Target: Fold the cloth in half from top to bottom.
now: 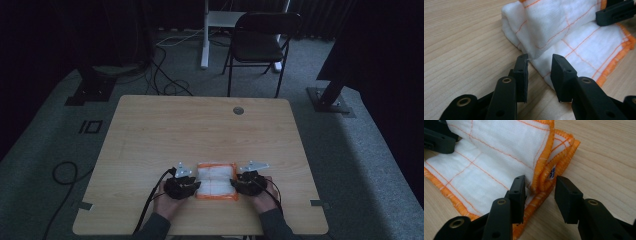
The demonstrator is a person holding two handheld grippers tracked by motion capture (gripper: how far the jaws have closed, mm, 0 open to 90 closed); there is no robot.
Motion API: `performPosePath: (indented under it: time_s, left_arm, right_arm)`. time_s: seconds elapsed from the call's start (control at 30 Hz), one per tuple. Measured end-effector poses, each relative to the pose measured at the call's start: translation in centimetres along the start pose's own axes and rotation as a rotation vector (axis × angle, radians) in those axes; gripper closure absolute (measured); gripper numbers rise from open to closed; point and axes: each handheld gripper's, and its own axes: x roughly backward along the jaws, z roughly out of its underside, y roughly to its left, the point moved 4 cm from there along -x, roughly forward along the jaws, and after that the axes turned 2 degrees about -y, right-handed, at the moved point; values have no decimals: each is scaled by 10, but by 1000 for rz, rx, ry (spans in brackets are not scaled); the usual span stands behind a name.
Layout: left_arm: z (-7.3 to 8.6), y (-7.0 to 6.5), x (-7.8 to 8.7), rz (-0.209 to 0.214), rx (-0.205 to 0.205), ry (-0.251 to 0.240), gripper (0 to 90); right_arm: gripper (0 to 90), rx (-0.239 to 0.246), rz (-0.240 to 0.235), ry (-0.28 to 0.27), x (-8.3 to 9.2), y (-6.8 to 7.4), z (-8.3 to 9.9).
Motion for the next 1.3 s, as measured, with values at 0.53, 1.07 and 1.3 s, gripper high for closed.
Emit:
performPosePath:
  time_s: [0.53, 1.07, 1.3]
  left_arm:
    - [-22, 8, 7, -10, 14, -76, 548]
    - [-56, 21, 5, 34, 54, -147, 466]
    - [-57, 23, -8, 53, 64, -106, 496]
  right_arm:
    - [508, -14, 0, -49, 0, -7, -13]
    - [447, -95, -43, -82, -12, -18, -45]
    - [480, -100, -62, -55, -15, -19, -47]
